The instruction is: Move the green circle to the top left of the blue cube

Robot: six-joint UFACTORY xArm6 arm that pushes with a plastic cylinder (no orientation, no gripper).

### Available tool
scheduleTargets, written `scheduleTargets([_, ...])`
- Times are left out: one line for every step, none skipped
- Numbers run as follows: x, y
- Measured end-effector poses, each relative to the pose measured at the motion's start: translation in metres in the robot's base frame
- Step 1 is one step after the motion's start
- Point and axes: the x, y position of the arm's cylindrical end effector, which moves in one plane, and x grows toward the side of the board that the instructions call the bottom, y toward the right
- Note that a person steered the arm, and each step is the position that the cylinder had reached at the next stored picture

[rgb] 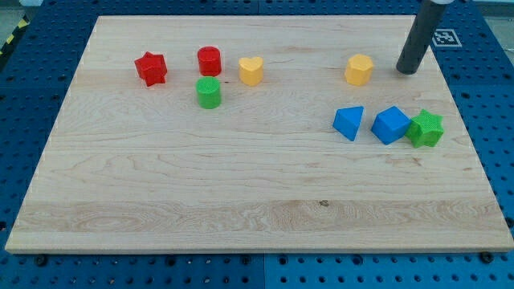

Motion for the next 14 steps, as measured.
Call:
scheduleTargets([0.0, -0.003])
scheduleTargets([0.0, -0.046])
scheduleTargets([0.0, -0.099])
scheduleTargets([0.0, -0.143])
scheduleTargets([0.0, -0.183])
scheduleTargets([0.0, -0.205])
scheduleTargets([0.021, -0.192])
scheduleTargets([0.065, -0.176])
scheduleTargets([0.07, -0.183])
scheduleTargets([0.062, -0.209])
scheduleTargets([0.042, -0.24])
scheduleTargets([0.017, -0.266])
scheduleTargets([0.014, -0.3])
scheduleTargets([0.014, -0.339])
